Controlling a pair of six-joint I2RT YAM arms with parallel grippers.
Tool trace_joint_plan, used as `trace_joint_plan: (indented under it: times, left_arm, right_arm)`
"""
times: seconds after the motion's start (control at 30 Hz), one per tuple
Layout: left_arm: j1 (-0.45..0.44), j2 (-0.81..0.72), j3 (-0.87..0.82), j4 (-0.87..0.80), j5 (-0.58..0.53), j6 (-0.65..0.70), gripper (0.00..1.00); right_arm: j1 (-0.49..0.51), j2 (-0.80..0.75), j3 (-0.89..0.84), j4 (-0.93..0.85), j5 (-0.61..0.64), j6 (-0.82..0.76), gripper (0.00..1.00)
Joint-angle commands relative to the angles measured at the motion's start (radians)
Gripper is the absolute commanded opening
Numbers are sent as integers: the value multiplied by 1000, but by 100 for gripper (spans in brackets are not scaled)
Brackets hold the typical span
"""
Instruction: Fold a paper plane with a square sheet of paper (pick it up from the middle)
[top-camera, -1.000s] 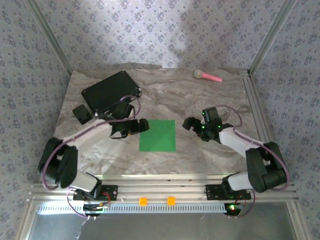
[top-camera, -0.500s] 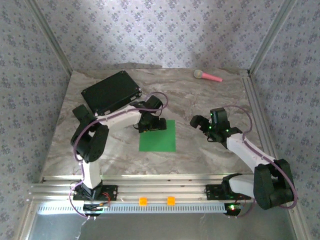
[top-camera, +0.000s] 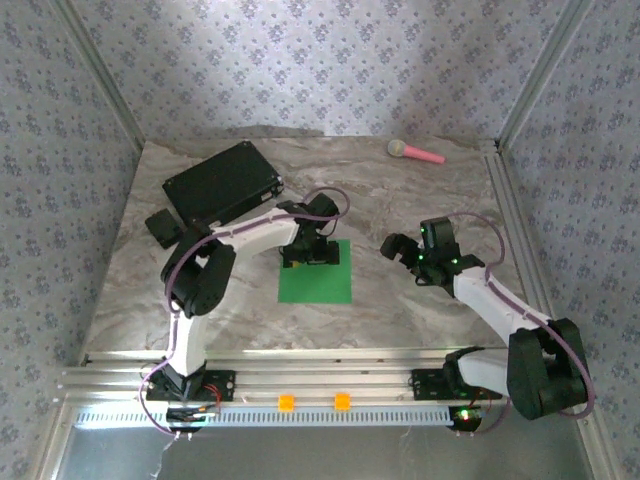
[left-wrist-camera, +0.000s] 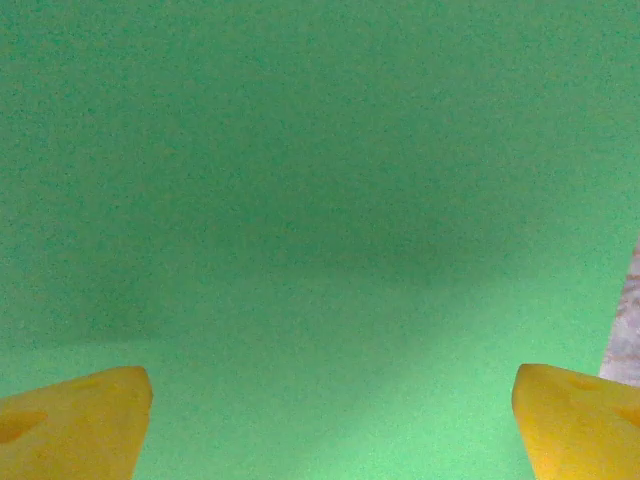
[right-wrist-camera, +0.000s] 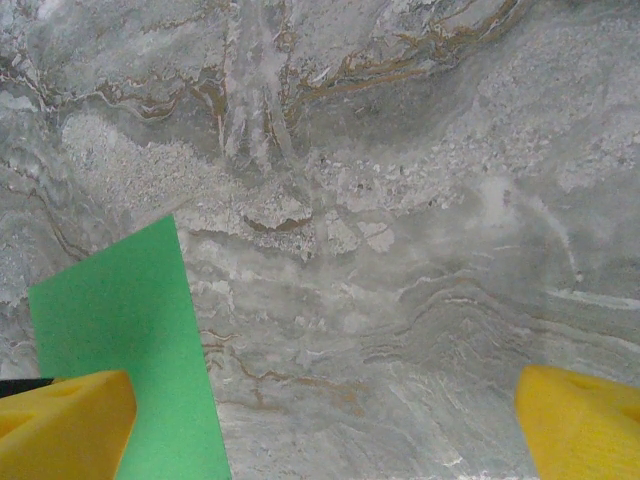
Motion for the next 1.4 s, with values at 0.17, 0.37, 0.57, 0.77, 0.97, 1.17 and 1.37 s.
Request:
trace_joint_plan:
  times: [0.17, 0.37, 0.57, 0.77, 0.97, 1.17, 1.37]
  left_arm:
    - [-11, 57, 71, -70, -10, 15, 94]
    - [-20, 94, 115, -104, -23, 30, 95]
    - [-24, 127, 139, -127, -32, 40, 96]
    - [-25, 157, 140, -131, -34, 38, 96]
    - [-34, 177, 109, -114, -24, 48, 96]
    - [-43, 190, 76, -97, -31, 46, 95]
    - [-57, 207, 58, -123, -72, 30, 94]
  right_arm:
    - [-1, 12, -4, -12, -4, 5, 99]
    - [1, 49, 11, -16, -7, 12, 99]
    - [0, 82, 29, -21, -17, 4, 99]
    - [-2, 85, 33, -28, -14, -2, 99]
    - [-4, 87, 25, -32, -6, -9, 99]
    - [-3, 96, 17, -19, -7, 9, 99]
    - [-2, 96, 18, -5, -16, 12, 99]
